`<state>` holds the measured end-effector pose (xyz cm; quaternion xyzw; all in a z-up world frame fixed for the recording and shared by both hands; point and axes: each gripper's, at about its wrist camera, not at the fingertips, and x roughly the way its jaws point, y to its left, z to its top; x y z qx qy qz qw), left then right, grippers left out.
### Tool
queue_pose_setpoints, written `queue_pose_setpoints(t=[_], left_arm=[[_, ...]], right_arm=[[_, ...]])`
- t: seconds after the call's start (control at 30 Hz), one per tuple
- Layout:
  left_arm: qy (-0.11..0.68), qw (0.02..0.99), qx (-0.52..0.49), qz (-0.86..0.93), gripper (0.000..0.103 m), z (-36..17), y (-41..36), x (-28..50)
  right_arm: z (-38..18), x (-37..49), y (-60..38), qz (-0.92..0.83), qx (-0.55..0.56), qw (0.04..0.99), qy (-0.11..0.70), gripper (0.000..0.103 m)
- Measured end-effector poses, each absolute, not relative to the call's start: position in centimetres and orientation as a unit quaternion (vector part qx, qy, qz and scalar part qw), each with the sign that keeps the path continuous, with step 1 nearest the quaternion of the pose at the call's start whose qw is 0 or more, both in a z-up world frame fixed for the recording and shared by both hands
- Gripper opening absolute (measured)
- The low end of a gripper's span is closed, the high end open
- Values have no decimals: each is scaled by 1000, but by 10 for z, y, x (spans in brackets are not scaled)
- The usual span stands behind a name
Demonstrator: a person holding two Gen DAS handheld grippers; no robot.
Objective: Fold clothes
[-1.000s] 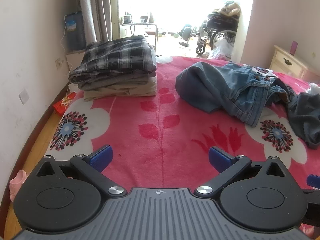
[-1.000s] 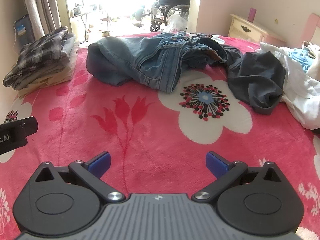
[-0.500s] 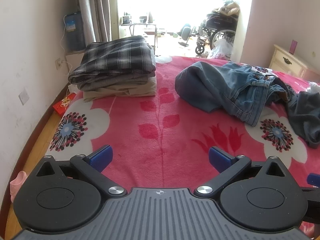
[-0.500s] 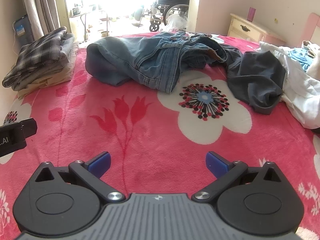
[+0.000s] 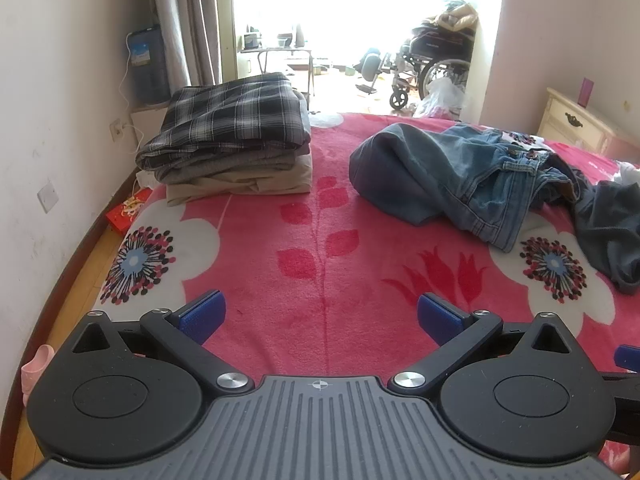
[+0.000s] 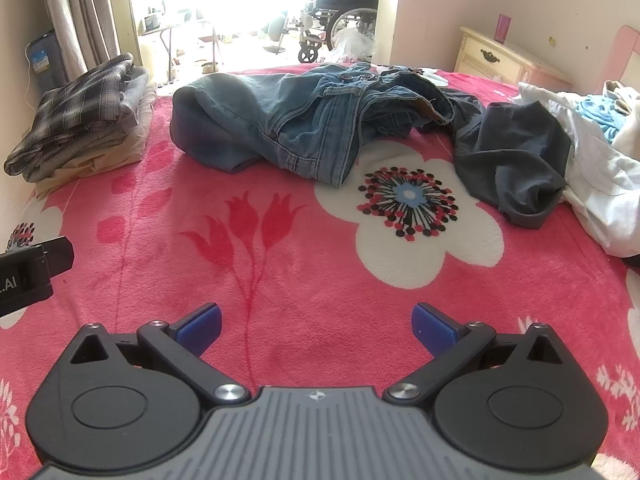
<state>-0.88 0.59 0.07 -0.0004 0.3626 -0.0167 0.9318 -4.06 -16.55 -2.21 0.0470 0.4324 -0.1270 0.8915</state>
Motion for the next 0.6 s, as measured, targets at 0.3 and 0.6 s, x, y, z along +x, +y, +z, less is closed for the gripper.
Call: queue_pose_setpoints(t=[0.3,0.6], left_arm=[[363,932,2,-17,103,0,4,-8],[347,937,-7,-34,103,0,-3,-2]], right_arm=[[-24,-40,-166,-128,48,890,434,103],[-27,-37,-185,-131,50,896,422,103]])
